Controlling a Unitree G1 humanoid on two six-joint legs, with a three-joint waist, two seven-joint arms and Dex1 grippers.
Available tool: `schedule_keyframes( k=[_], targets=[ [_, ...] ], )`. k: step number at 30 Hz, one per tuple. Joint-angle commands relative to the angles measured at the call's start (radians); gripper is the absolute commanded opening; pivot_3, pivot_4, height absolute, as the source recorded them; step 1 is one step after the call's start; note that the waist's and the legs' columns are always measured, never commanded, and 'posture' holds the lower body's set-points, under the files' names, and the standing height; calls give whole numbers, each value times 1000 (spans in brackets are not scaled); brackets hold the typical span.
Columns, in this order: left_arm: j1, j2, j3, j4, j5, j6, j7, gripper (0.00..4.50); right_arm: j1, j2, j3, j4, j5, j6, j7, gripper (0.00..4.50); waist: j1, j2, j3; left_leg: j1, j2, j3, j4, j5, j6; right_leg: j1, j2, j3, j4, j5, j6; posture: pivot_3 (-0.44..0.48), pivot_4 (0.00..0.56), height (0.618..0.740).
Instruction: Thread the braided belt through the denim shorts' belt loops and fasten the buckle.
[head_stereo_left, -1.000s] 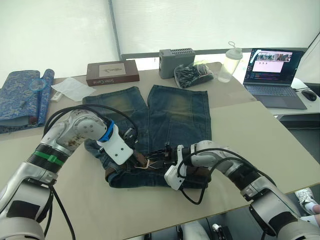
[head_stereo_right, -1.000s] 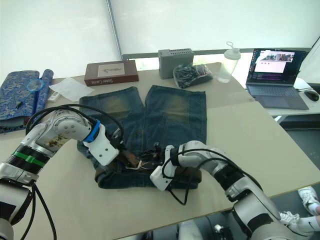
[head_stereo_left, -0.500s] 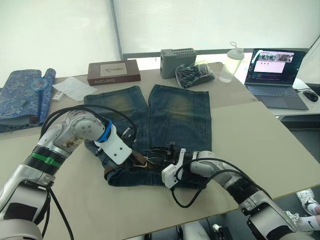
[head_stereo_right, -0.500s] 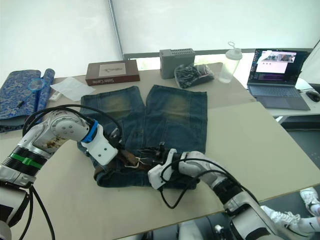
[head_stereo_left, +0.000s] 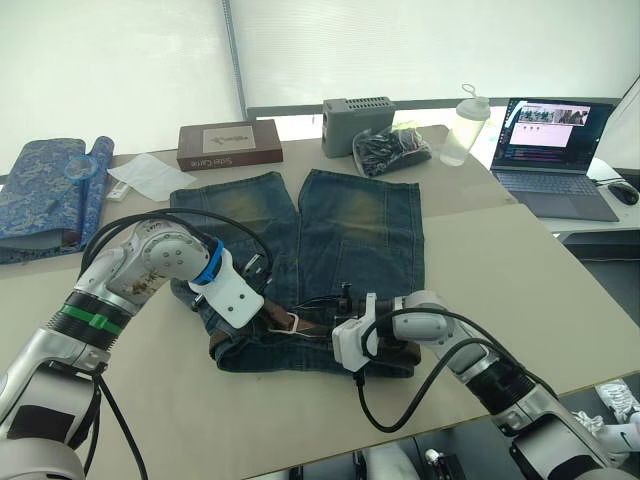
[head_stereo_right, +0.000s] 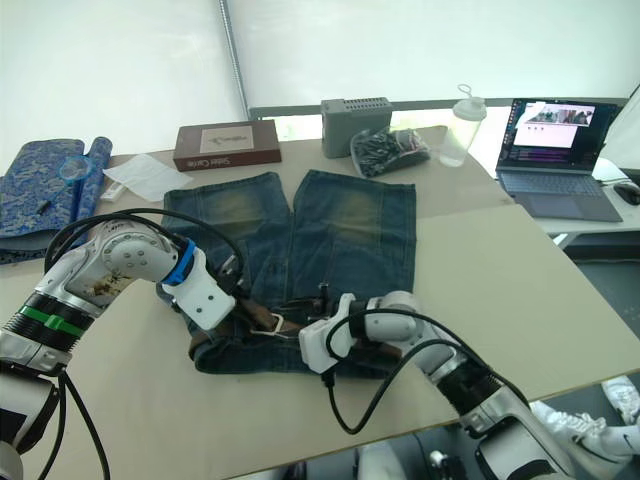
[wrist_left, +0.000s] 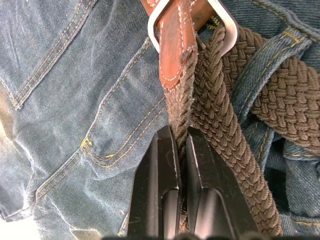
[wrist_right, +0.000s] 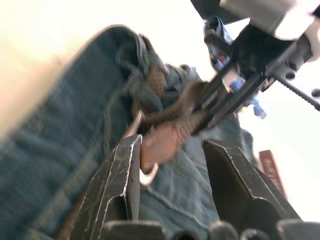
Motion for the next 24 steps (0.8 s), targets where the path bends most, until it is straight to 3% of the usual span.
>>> schedule_keyframes(
  k=[1, 24],
  targets=[
    [-8, 14, 26, -13, -2, 5, 9, 0, -9, 10, 0, -3, -32, -5, -1, 2189, 0, 0, 0, 0, 0, 0, 0, 0, 0, 0, 0, 0, 0, 0, 0, 0, 150, 740],
    [8, 26, 27, -24, -7, 12, 10, 0, -12, 77, -32, 48, -110, 32, -70, 2189, 1, 0, 0, 0, 0, 0, 0, 0, 0, 0, 0, 0, 0, 0, 0, 0, 150, 740]
  ],
)
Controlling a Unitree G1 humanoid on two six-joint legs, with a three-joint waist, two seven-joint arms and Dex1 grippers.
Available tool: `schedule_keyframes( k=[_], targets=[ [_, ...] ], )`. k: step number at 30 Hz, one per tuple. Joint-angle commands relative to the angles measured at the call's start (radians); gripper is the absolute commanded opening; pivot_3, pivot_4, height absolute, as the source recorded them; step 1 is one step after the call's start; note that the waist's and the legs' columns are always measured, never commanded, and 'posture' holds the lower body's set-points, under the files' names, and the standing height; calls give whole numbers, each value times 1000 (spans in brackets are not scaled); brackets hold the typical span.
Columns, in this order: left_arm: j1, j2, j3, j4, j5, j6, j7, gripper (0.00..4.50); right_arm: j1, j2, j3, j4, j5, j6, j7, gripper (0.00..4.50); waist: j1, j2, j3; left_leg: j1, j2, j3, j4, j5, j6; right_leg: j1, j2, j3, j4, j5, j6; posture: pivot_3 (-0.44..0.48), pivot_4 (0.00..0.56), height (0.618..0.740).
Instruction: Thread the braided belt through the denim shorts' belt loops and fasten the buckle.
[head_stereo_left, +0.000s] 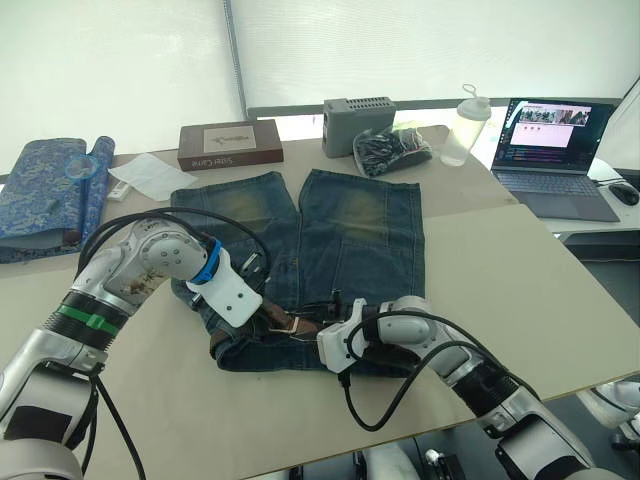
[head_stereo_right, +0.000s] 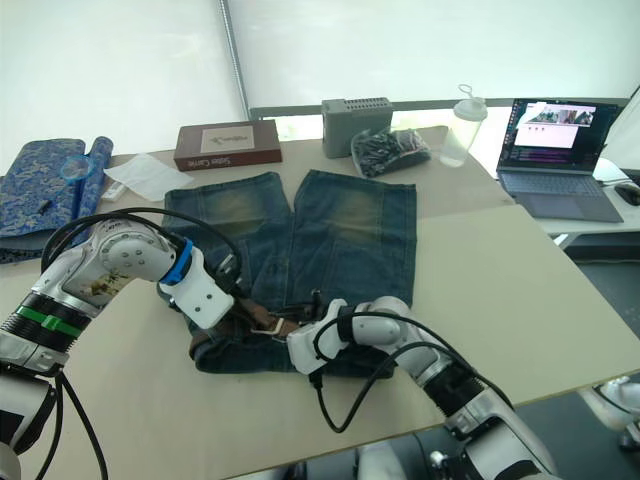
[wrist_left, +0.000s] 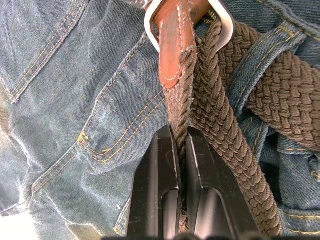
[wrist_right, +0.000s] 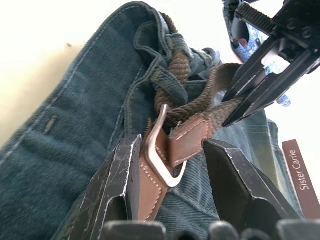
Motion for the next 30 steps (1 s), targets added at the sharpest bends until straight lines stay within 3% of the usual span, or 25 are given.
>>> schedule_keyframes(
  k=[1, 30],
  targets=[
    [1, 13, 27, -16, -7, 2, 9, 0, -12, 9, -41, -27, 14, 18, -25, 2189, 0, 0, 0, 0, 0, 0, 0, 0, 0, 0, 0, 0, 0, 0, 0, 0, 150, 740],
    [13, 7, 30, -45, -10, 25, 15, 0, -30, -13, -72, -46, -13, 18, -62, 2189, 0, 0, 0, 0, 0, 0, 0, 0, 0, 0, 0, 0, 0, 0, 0, 0, 150, 740]
  ],
)
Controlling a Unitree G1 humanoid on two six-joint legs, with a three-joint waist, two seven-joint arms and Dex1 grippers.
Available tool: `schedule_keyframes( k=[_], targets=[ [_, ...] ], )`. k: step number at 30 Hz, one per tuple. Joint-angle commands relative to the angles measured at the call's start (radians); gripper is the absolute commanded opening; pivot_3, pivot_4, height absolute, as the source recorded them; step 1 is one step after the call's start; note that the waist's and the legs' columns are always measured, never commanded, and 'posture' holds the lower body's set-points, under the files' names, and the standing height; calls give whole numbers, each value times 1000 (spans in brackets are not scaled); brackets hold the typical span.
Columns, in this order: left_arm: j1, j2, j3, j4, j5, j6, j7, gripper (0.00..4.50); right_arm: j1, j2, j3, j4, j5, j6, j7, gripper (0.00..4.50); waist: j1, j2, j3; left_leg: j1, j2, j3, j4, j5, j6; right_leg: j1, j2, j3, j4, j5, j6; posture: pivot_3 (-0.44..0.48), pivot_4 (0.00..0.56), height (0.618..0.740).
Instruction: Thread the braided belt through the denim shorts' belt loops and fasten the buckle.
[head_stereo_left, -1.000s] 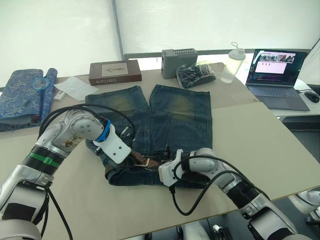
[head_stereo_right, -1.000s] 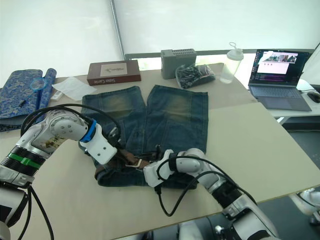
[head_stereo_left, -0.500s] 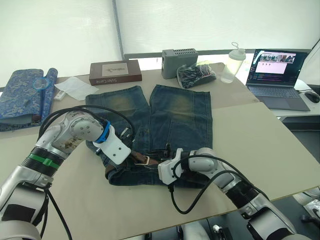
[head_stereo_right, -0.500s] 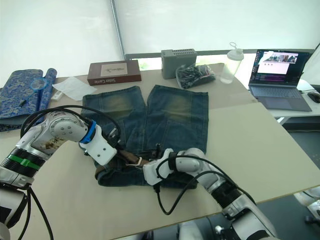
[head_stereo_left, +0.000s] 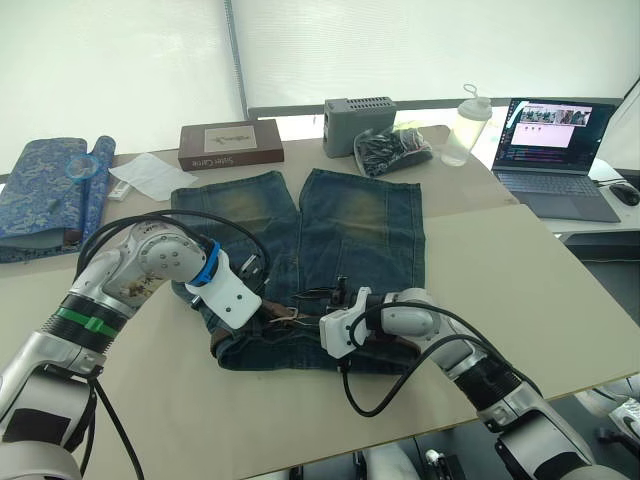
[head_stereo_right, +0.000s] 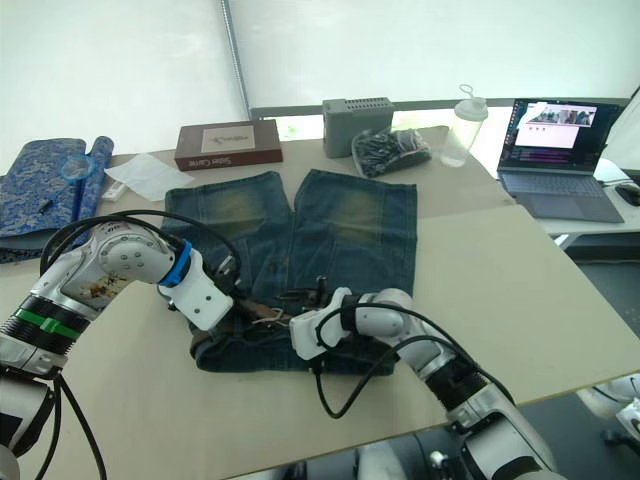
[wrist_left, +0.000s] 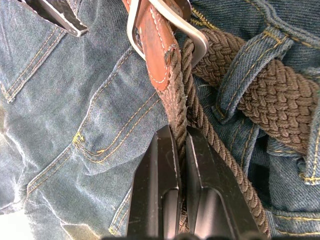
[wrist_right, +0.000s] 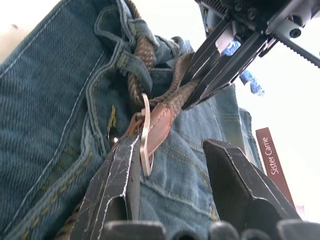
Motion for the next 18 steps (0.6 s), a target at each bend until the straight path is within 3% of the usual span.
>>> schedule_keyframes(
  k=[1, 13, 18],
  targets=[
    [7, 1, 26, -42, -12, 23, 10, 0, -7, -3, -37, -46, 5, 3, -21, 2189, 0, 0, 0, 0, 0, 0, 0, 0, 0, 0, 0, 0, 0, 0, 0, 0, 150, 740],
    [145, -43, 67, -250, -44, 275, 28, 0, 25, -11, -47, -65, 11, 20, -23, 2189, 2, 0, 0, 0, 0, 0, 0, 0, 0, 0, 0, 0, 0, 0, 0, 0, 150, 740],
    [205, -72, 85, -339, -58, 417, 27, 0, 92, -62, -89, -164, 134, 163, 77, 2189, 6, 0, 0, 0, 0, 0, 0, 0, 0, 1, -1, 0, 0, 0, 0, 0, 150, 740]
  ],
)
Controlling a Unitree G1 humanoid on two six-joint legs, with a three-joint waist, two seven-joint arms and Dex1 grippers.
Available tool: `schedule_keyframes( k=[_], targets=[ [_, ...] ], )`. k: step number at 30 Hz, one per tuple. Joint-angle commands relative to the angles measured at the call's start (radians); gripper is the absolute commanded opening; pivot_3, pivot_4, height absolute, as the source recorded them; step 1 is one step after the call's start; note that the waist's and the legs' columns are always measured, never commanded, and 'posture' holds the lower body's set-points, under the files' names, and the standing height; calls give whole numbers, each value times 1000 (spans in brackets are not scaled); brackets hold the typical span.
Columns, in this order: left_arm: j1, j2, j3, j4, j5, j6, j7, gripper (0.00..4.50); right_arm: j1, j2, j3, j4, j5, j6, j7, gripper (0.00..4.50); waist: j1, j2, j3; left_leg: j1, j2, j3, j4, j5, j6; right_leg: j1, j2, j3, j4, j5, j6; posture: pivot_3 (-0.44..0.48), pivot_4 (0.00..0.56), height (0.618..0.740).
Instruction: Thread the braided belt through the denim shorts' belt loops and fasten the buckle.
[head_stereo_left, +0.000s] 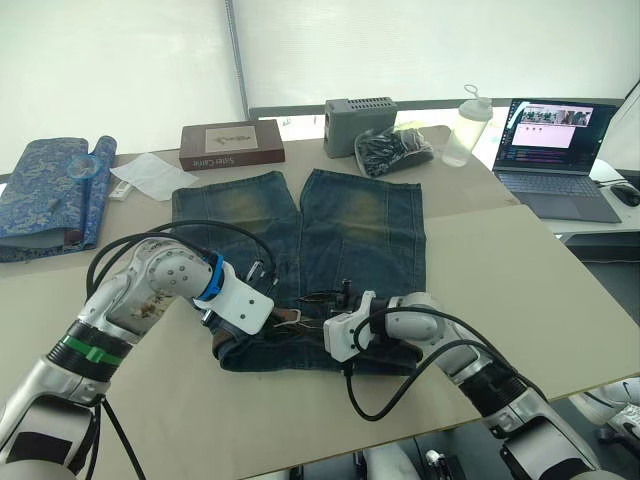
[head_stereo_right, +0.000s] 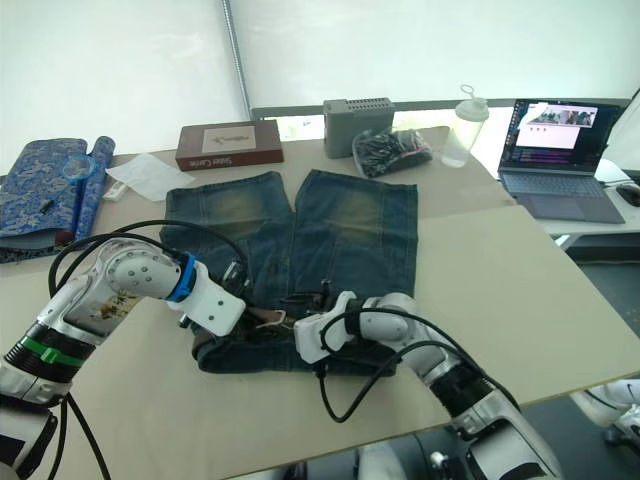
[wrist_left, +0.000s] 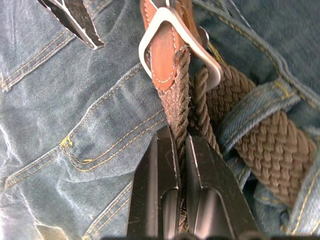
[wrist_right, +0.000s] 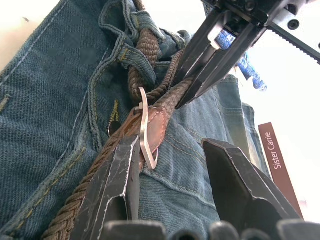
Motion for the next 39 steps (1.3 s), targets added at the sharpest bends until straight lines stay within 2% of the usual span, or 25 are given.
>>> schedule_keyframes(
  k=[1, 6, 9, 13, 18, 23, 29, 39],
  targets=[
    [30, -25, 5, -91, -46, 81, -1, 0, 45, -36, -70, -113, 123, 140, 73, 2189, 2, 0, 0, 0, 0, 0, 0, 0, 0, 0, 0, 0, 0, 0, 0, 0, 150, 740],
    [59, -56, 0, -133, -36, 180, 17, 0, 137, -86, -113, -244, 199, 364, 137, 2189, 5, 0, 0, 0, 0, 0, 0, -1, 1, 1, -1, 0, 0, 0, 0, 0, 150, 740],
    [68, -76, -11, -145, -29, 218, 27, 0, 174, -134, -114, -269, 161, 370, 148, 2189, 7, 0, 0, 1, 0, 0, 0, -1, 1, 1, 0, 0, 0, 0, 0, 0, 150, 740],
    [70, -85, -18, -152, -27, 238, 29, 0, 181, -144, -130, -300, 183, 410, 148, 2189, 10, 0, 0, 1, 0, 0, 0, -1, 1, 1, -1, 0, -1, 0, 0, 0, 150, 740],
    [83, -138, -37, -194, -47, 350, 26, 0, 180, -153, -94, -267, 98, 331, 109, 2189, 17, 0, 0, 0, 0, 0, 1, -1, 1, 1, -1, 0, -1, 0, 1, 0, 150, 740],
    [93, -146, -47, -223, -63, 381, 7, 0, 196, -131, -78, -280, 101, 340, 115, 2189, 19, 0, 0, 1, 0, 0, 1, -1, 1, 1, -1, 0, -1, 0, 1, 0, 150, 740],
    [47, -159, -41, -213, -126, 432, -44, 0, 199, -125, -74, -277, 113, 329, 128, 2189, 19, 0, 0, 2, 0, 0, 1, -1, 1, 2, -1, 0, -1, 0, 1, 0, 150, 740],
    [20, -183, -86, -242, -120, 543, -44, 0, 235, -218, -107, -371, 174, 307, 216, 2189, 20, 0, 0, 1, 0, 0, 1, -1, 1, 2, -1, 0, -1, 0, 1, 0, 150, 740]
  ],
)
